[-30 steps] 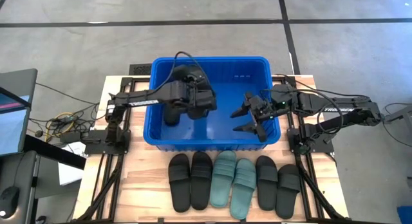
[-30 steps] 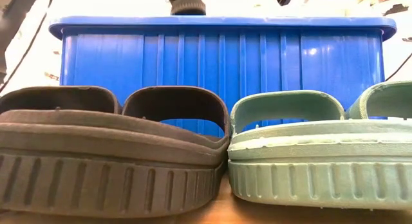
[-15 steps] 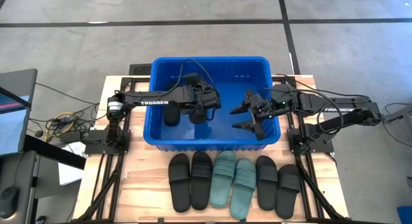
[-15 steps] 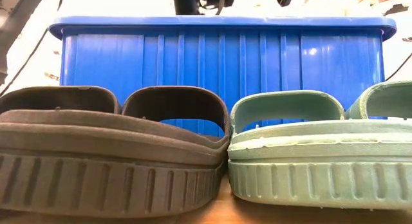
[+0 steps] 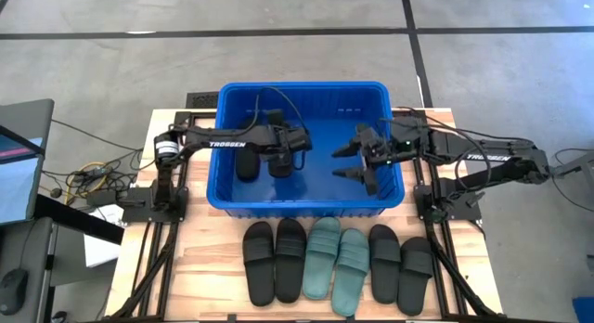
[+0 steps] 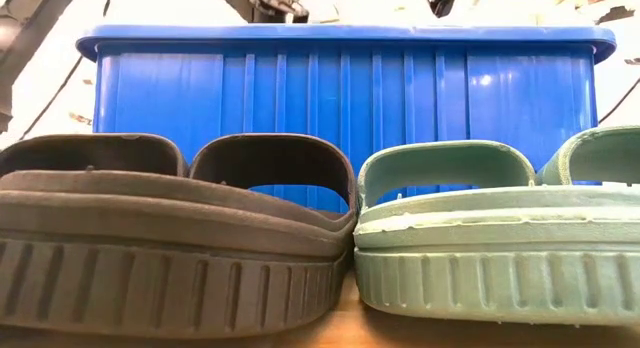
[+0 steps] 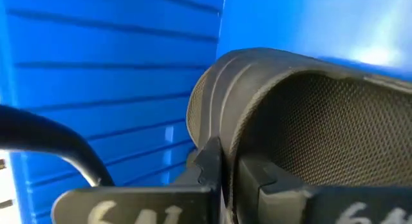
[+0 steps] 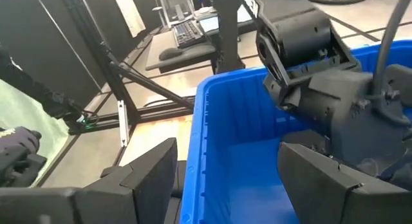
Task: Pick and place slides into bin
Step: Put the black slide into the blue bin
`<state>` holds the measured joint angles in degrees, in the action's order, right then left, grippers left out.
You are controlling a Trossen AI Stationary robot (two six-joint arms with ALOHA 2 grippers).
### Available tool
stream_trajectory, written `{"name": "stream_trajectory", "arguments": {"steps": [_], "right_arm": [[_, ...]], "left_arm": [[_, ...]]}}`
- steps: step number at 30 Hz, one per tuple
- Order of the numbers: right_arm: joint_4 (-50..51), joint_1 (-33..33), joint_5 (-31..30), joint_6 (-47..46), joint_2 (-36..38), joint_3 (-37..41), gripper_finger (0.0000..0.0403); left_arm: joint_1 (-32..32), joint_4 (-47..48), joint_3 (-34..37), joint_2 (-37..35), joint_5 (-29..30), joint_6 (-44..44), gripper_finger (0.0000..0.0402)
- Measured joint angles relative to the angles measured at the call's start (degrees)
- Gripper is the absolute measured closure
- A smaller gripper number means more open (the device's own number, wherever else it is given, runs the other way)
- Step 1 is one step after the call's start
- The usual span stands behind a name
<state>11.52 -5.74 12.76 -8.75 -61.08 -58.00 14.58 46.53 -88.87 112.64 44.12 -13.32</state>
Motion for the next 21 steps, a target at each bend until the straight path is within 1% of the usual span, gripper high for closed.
{"name": "stream_trajectory", "arguments": {"steps": [2,5,7,10,17,21], "right_arm": [[0.0,-0.6,0.0,0.0,0.0,0.0,0.0148],[0.0,-1.6,0.0,0.0,0.0,0.0,0.0148],[0.0,-2.2,0.0,0.0,0.0,0.0,0.0148],[0.0,-3.0,0.1,0.0,0.0,0.0,0.0148],[0.0,-4.2,0.2,0.1,0.0,0.0,0.0148],[0.0,-4.2,0.2,0.1,0.0,0.0,0.0148]], "left_arm": [[0.6,-0.6,0.9,0.0,-0.1,0.1,0.0401],[1.3,-5.1,2.8,0.0,-0.3,-0.1,0.0401],[1.7,-6.4,3.5,0.0,-0.7,-0.6,0.0401],[2.3,-6.9,3.8,0.0,-3.0,-0.9,0.0401],[4.4,-7.9,3.8,0.0,-3.0,-2.1,0.0401],[5.6,-7.8,3.8,0.0,-4.6,-2.1,0.0401]]}}
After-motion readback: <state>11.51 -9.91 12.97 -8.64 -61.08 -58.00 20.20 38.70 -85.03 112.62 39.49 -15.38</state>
